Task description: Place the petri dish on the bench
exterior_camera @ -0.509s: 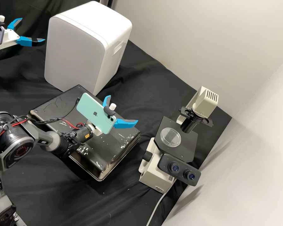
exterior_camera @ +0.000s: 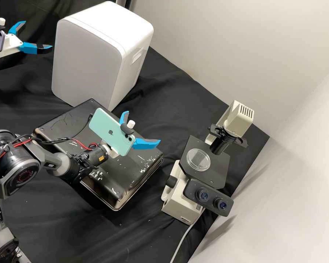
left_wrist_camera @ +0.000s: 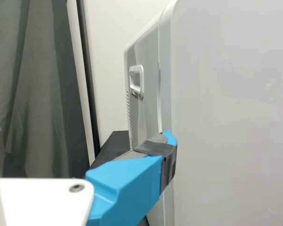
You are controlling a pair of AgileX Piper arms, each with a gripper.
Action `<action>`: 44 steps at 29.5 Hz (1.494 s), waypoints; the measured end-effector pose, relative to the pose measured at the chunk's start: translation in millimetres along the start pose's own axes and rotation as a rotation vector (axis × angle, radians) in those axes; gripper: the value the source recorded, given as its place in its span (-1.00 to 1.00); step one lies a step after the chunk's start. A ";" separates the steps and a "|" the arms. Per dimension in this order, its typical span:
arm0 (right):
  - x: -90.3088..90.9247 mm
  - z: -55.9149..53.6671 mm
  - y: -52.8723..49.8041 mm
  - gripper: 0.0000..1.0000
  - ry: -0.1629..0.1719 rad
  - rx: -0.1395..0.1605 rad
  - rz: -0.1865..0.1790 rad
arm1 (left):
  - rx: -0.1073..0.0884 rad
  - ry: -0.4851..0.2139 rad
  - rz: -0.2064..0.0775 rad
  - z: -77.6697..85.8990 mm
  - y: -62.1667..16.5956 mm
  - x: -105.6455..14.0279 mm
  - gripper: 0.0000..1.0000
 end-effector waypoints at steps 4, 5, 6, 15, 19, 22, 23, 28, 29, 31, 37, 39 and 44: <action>0.0 0.0 0.0 1.00 0.000 0.000 0.000 | -0.019 -0.043 -0.003 12.3 1.2 -11.4 1.00; 0.0 0.0 0.0 1.00 0.000 0.000 0.000 | -0.023 -0.059 -0.004 16.6 1.5 -15.2 1.00; 0.0 0.0 0.0 1.00 0.000 0.000 0.000 | -0.023 -0.076 -0.007 21.1 1.2 -19.2 1.00; 0.0 0.0 0.0 1.00 0.000 0.000 0.000 | -0.012 -0.218 -0.046 47.2 -10.0 -49.4 1.00; 0.0 0.0 0.0 1.00 0.000 0.000 0.000 | -0.034 -0.267 -0.059 51.8 -19.5 -64.3 1.00; 0.0 0.0 0.0 1.00 0.000 0.000 0.000 | -0.032 -0.334 -0.086 58.1 -29.5 -78.9 1.00; 0.0 0.0 0.0 1.00 0.000 0.000 0.000 | -0.030 -0.356 -0.089 60.1 -31.7 -83.0 1.00; 0.0 0.0 0.0 1.00 0.000 0.000 0.000 | -0.015 -0.464 -0.132 70.6 -42.6 -106.9 1.00; 0.0 0.0 0.0 1.00 0.000 0.000 0.000 | -0.013 -0.473 -0.136 71.3 -43.3 -110.7 1.00; 0.0 0.0 0.0 1.00 0.000 0.000 0.000 | -0.011 -0.499 -0.143 73.3 -43.9 -118.6 1.00; 0.0 0.0 0.0 1.00 0.000 0.000 0.000 | 0.000 -0.555 -0.143 76.6 -43.4 -135.1 1.00; 0.0 0.0 0.0 1.00 0.000 0.000 0.000 | 0.001 -0.575 -0.147 78.4 -44.3 -140.1 1.00; 0.0 0.0 0.0 1.00 0.000 0.000 0.000 | 0.064 -0.632 -0.139 83.4 -46.6 -151.2 1.00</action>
